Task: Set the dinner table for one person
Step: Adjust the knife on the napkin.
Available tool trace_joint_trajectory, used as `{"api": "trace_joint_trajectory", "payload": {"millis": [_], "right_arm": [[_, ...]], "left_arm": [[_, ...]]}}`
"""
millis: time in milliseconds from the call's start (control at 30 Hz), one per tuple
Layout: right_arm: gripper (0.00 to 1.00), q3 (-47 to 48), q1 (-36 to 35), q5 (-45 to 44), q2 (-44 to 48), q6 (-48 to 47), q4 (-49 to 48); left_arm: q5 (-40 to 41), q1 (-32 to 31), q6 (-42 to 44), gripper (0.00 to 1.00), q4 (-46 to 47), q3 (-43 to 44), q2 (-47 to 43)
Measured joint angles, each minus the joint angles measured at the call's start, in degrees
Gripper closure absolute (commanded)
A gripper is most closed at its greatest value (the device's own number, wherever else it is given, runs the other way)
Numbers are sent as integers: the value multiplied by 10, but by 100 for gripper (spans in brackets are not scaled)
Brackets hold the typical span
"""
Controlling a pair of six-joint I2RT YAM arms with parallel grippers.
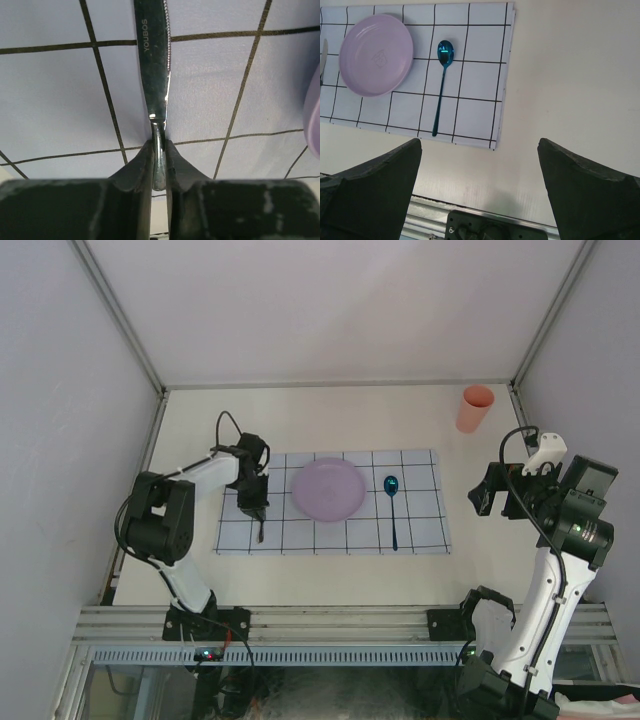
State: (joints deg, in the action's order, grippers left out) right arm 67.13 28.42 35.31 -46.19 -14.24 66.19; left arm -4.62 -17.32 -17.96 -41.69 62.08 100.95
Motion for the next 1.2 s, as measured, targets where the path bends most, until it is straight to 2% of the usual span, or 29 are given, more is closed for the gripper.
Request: {"api": "trace_joint_trajectory", "payload": {"millis": [67,167,1200], "right_arm": [[0,0,0,0,0,0,0],[0,0,0,1,0,0,0],[0,0,0,13,-11,0,-9]], "left_arm": [[2,2,1,96,-4,2,3],[1,2,0,100,-5,3,3],[10,-2,-25,100,17,-24,-26]]}}
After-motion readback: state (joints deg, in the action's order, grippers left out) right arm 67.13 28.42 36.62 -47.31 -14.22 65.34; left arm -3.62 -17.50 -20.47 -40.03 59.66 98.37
